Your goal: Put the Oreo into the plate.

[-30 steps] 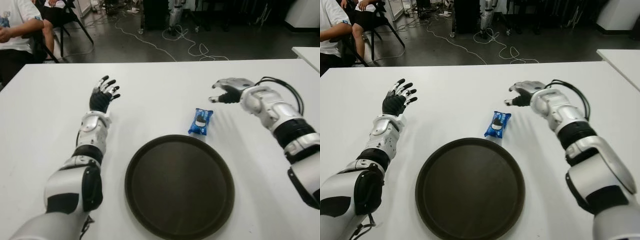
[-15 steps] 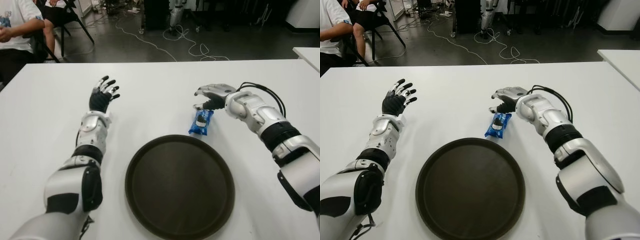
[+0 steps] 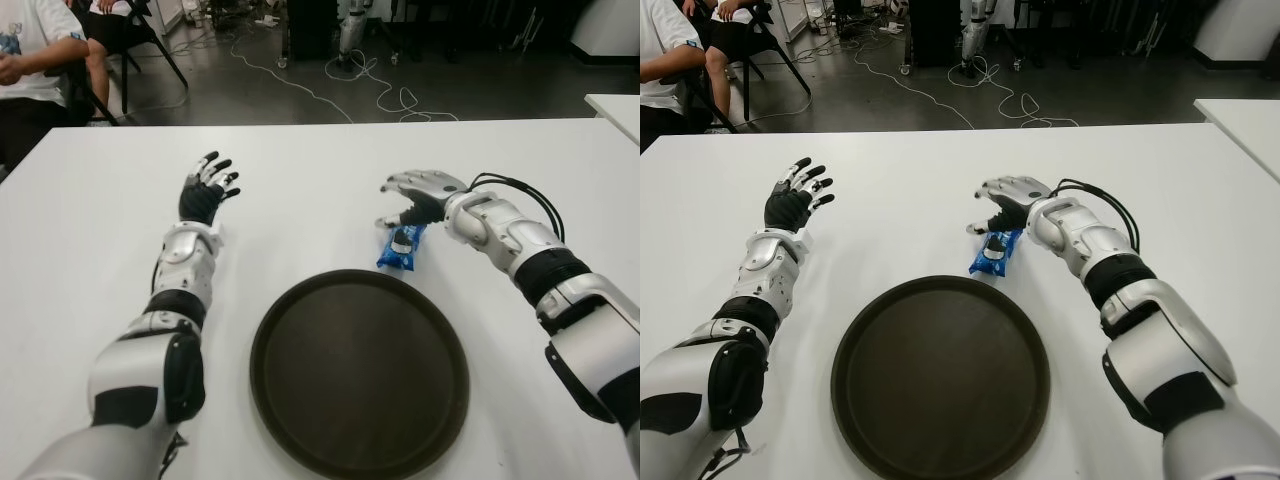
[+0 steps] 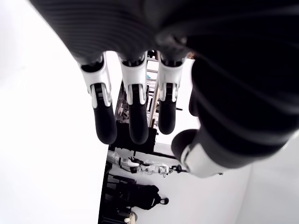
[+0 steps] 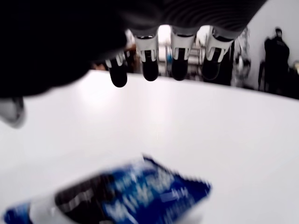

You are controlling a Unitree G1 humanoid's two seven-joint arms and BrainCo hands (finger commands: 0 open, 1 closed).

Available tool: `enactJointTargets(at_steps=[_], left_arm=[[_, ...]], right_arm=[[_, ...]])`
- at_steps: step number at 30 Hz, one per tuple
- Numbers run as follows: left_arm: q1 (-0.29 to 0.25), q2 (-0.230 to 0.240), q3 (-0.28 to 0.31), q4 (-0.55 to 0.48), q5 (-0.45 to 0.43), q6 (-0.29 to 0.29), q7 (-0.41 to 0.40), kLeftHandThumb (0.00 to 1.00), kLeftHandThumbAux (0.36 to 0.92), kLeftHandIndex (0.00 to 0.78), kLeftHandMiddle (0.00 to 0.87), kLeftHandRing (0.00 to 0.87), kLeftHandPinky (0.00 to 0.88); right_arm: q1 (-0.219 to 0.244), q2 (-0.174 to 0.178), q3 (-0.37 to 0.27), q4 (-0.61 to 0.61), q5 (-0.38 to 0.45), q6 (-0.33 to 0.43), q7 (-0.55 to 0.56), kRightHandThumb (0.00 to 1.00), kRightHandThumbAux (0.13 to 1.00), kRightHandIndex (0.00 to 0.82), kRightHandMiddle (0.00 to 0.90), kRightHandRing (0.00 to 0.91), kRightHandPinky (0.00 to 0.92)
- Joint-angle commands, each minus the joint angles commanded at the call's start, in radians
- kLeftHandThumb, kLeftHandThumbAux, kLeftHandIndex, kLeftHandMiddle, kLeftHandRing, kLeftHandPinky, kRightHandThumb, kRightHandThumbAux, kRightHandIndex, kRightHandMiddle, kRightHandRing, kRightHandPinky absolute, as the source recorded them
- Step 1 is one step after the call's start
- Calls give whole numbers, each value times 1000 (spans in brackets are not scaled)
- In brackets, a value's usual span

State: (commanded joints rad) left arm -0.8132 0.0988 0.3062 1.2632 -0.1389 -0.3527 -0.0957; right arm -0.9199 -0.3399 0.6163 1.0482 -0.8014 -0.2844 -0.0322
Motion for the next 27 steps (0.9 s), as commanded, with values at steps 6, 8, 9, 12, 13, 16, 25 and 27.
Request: enactJointTargets(at_steps=[6,8,9,12,13,16,25,27], left_arm=[[-1,2,-1,2,-2,5,-6,121,780,155,215,235,299],[-2,1,0,1,-4,6,-7,122,782,157,218,238,304],[-2,0,2,1,-6,6,-6,122,784,159,219,239,306],[-2,-1,5,2,-10,8,-5,123,785,161,220,240,305],[-2,-1,5,2,-10,8,-5,123,785,161,220,240,305],[-2,0,3,1,-8,7,-7,124,783,161,219,239,302],[-2,2,3,2,-7,9,-6,117,778,162,223,238,297],[-2,2,2,2,-5,8,-7,116,779,161,224,239,296]], right_arm=[[-1,3,-7,13,-3,-33,-125,532,707,170,188,207,256],[-3,3,-8,18,1,-42,-140,527,747,170,185,195,237],[-3,3,-10,20,4,-48,-148,519,765,169,181,187,227],[-4,4,-15,28,9,-64,-172,446,808,129,130,132,170],[-4,4,-15,31,9,-67,-175,430,816,121,119,120,159],[-4,0,-20,37,8,-81,-210,419,833,81,68,81,148],[-6,2,-26,57,5,-92,-265,475,843,18,1,30,174],[-7,3,-28,61,6,-94,-273,480,840,15,0,28,175]])
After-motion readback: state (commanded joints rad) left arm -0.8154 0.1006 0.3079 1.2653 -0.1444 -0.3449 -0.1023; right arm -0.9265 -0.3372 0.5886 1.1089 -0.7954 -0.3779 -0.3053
